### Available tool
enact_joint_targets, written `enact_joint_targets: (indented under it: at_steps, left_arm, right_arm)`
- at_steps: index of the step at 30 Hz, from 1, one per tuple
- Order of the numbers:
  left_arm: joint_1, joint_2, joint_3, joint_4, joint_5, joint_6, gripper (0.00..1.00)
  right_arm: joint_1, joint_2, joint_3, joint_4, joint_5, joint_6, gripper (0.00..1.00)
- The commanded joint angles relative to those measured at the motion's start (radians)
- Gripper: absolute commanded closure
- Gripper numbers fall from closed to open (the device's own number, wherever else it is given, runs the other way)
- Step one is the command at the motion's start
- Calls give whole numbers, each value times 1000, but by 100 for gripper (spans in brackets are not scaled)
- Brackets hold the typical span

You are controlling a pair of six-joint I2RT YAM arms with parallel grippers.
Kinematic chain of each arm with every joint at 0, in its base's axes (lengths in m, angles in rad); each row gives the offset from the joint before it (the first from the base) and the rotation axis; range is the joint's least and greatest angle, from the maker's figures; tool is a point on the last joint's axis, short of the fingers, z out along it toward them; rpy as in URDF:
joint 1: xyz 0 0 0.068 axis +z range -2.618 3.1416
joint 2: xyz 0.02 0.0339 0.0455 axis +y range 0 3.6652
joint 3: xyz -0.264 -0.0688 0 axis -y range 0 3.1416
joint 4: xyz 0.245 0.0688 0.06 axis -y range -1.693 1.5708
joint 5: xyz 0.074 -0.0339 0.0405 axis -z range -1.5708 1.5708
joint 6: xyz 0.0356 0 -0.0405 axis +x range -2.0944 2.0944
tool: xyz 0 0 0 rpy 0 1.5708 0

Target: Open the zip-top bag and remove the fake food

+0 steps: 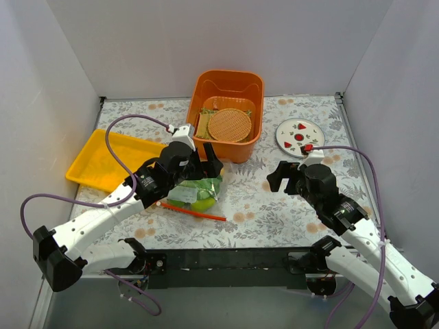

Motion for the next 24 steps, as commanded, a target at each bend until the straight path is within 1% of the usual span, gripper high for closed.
enact_joint_targets:
  at_steps: [1, 4, 8, 13, 16, 18, 19, 20, 24]
  left_arm:
    - [0, -53, 9, -21, 20, 10, 2]
    - [-1, -60, -2, -29, 37, 21, 2]
    - [-1, -76, -38, -26, 71, 5, 2]
    - [-1, -117, -103, -14, 94, -34, 2]
    - [-1, -137, -131, -15, 91, -56, 2]
    - [-1, -149, -158, -18, 83, -88, 2]
    - [-1, -163, -169, -20, 77, -100, 2]
    - [-1, -168, -192, -21, 71, -126, 2]
    - [-1, -177, -233, -55, 43, -188, 2]
  right_arm:
    - [6, -2, -18, 42, -16, -22, 3]
    - [6, 5, -35, 63, -67, -25, 5]
    - [12, 31, -90, 103, -152, 20, 7]
    - [68, 68, -144, 173, -171, 80, 11]
    - [139, 102, -173, 236, -167, 134, 13]
    - [208, 128, -198, 276, -150, 181, 15]
    - [234, 160, -205, 333, -142, 194, 15]
    - [280, 183, -210, 347, -128, 208, 15]
    - [357, 298, -209, 502, -137, 249, 19]
